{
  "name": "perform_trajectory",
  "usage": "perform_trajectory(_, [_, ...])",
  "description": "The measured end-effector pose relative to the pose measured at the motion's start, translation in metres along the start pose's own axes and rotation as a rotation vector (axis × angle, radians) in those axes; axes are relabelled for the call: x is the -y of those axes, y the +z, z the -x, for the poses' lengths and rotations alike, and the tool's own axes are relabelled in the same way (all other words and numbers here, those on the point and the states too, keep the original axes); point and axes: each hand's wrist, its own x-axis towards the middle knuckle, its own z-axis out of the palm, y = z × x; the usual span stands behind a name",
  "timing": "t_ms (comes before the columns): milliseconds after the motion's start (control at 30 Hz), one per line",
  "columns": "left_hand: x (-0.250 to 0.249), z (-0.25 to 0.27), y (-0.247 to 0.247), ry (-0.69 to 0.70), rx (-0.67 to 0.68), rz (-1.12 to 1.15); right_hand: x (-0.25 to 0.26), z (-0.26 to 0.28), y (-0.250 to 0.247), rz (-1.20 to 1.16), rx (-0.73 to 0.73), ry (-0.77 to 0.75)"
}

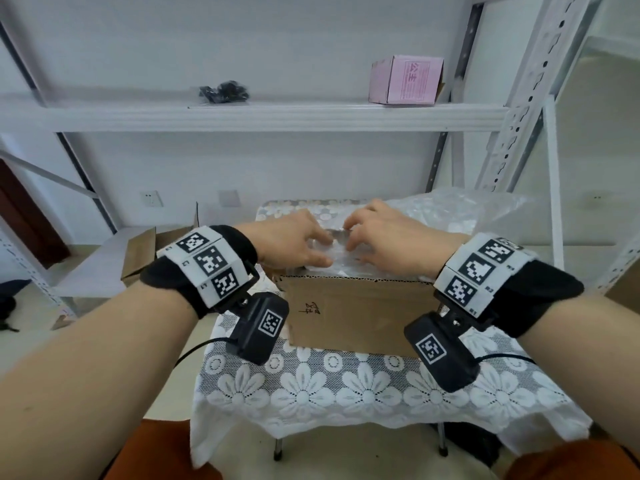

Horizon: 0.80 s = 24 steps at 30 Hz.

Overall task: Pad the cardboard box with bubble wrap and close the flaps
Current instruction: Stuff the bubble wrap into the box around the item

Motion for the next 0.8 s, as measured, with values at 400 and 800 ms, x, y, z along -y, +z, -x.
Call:
perform_trajectory(400, [0.002,-0.008,0.010,-0.021,0.318,-0.040,0.003,-0.005,-0.004,-0.235,0.292,0.092])
perform_trajectory(800, [-0.006,-0.004,-0.008,-0.099,0.089,0.213,-0.070,0.030,-0.026,-0.368,-0.039,0.868])
